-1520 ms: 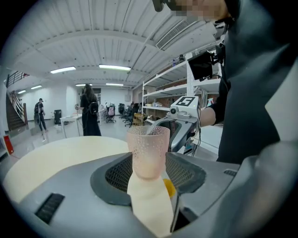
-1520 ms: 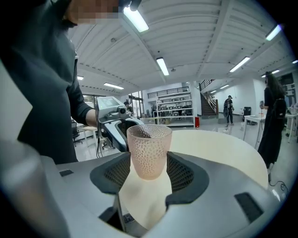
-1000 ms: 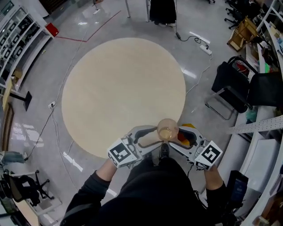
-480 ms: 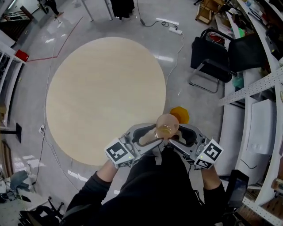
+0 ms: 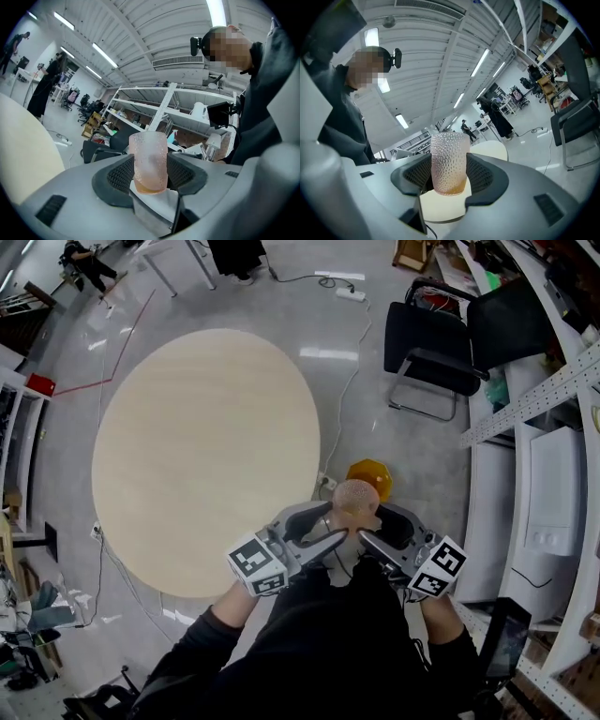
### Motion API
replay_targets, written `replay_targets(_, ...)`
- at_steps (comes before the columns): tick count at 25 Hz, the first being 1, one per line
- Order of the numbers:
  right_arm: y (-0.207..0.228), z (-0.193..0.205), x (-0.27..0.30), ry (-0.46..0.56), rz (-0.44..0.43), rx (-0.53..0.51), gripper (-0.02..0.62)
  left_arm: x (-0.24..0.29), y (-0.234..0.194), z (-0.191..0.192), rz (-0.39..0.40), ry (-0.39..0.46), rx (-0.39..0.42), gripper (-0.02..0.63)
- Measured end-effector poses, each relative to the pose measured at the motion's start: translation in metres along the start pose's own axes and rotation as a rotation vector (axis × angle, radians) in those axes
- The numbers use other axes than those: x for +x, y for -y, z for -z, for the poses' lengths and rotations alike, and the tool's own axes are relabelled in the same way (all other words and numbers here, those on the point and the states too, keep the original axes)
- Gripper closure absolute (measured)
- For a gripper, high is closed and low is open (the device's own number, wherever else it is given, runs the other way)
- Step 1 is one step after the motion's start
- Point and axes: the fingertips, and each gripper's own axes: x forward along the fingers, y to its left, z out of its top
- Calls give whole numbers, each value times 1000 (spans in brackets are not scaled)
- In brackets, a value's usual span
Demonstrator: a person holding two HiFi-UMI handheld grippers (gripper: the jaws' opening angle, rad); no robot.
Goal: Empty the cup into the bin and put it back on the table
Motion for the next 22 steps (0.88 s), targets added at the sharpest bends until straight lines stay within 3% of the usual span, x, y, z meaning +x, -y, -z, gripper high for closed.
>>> replay_targets(4, 36, -8, -31, 8, -9, 88, 359, 45, 1, 11, -46, -12, -56, 380)
replay_targets(13, 102, -8, -87, -62, -57, 155, 359, 120, -1, 53, -139, -1, -216, 380)
replay_targets(22, 146, 30, -96, -66, 7, 310, 360, 139, -29, 99, -182, -39, -375, 381)
